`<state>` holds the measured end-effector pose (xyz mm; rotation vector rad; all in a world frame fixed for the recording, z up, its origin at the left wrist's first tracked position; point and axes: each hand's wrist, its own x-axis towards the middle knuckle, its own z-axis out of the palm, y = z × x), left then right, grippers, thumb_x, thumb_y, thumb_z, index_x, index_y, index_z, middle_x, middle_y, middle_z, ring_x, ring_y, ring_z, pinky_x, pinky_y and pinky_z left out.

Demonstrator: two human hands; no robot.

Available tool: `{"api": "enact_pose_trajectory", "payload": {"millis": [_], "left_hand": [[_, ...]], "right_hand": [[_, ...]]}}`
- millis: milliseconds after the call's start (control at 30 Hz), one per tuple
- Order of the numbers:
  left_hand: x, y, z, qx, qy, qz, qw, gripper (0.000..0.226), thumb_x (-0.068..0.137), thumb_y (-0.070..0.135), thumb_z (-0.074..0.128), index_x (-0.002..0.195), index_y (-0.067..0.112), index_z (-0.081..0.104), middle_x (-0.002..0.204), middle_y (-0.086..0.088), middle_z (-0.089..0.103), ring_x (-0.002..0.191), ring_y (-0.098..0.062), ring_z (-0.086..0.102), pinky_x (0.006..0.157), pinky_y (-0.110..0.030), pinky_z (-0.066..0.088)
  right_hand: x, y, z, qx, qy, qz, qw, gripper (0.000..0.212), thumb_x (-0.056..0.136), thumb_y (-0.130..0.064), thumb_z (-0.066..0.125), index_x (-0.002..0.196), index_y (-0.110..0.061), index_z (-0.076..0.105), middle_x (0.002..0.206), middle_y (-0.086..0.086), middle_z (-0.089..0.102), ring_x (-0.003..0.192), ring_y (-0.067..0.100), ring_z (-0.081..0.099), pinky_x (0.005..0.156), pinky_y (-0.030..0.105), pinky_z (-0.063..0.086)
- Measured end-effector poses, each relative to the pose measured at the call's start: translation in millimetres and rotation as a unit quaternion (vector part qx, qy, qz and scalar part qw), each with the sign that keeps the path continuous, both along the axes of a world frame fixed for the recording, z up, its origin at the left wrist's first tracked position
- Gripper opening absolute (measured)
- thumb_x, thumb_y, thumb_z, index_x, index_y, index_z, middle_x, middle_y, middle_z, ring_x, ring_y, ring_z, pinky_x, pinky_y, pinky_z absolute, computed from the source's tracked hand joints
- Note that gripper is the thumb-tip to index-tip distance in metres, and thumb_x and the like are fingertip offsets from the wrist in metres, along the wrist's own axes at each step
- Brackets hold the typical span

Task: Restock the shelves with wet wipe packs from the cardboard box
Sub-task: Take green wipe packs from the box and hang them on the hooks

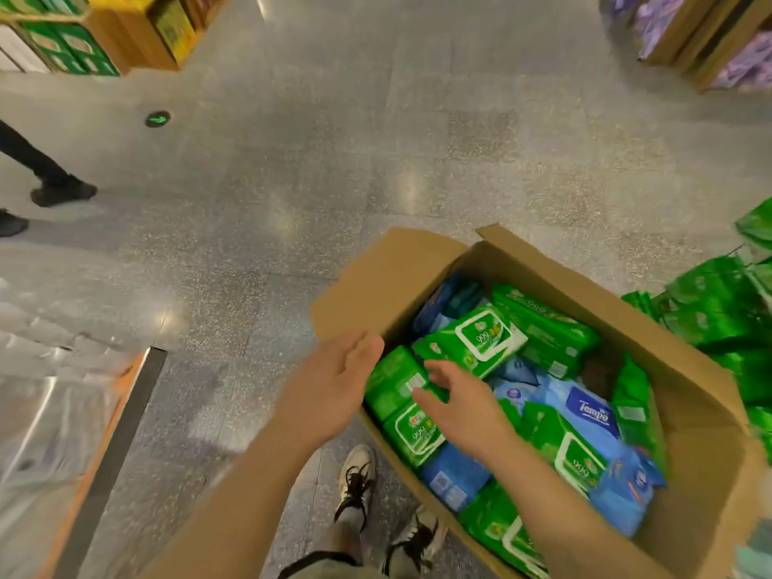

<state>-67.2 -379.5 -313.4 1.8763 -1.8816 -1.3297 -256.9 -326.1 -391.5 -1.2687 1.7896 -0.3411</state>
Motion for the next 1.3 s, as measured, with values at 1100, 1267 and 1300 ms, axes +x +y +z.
{"api": "enact_pose_trajectory", "payload": {"millis": [1100, 1267, 1300], "left_hand": [[3.7, 7.9, -61.4, 0.386, 0.311, 0.331, 0.803, 0.058, 0.093, 0.061, 0.059, 0.128, 0.015, 0.064, 0.121, -0.017, 0.07, 0.097, -0.036, 0.072, 0.081, -0.044, 0.062], [-24.4, 13.6, -50.5, 0.398, 0.523, 0.345, 0.67, 0.06, 0.091, 0.053, 0.064, 0.129, 0.006, 0.069, 0.129, -0.023, 0.068, 0.12, -0.038, 0.066, 0.104, -0.056, 0.05], [-25.6, 13.8, -49.6, 0.393, 0.538, 0.347, 0.661, 0.061, 0.09, 0.049, 0.066, 0.131, 0.003, 0.067, 0.131, -0.025, 0.067, 0.123, -0.039, 0.064, 0.109, -0.056, 0.047]], "right_hand": [[36.4, 2.0, -3.1, -0.202, 0.021, -0.041, 0.978, 0.061, 0.078, -0.019, 0.084, 0.126, -0.035, 0.05, 0.118, -0.014, 0.052, 0.114, 0.012, 0.052, 0.099, 0.036, 0.046], [26.9, 13.4, 20.4, -0.304, 0.037, 0.108, 0.946, 0.078, 0.072, -0.023, 0.089, 0.135, -0.03, 0.045, 0.137, -0.013, 0.046, 0.13, 0.017, 0.046, 0.109, 0.049, 0.043], [24.7, 15.2, 26.0, -0.302, 0.033, 0.128, 0.944, 0.074, 0.076, -0.032, 0.087, 0.137, -0.03, 0.046, 0.142, -0.012, 0.046, 0.136, 0.015, 0.043, 0.113, 0.047, 0.04]]}}
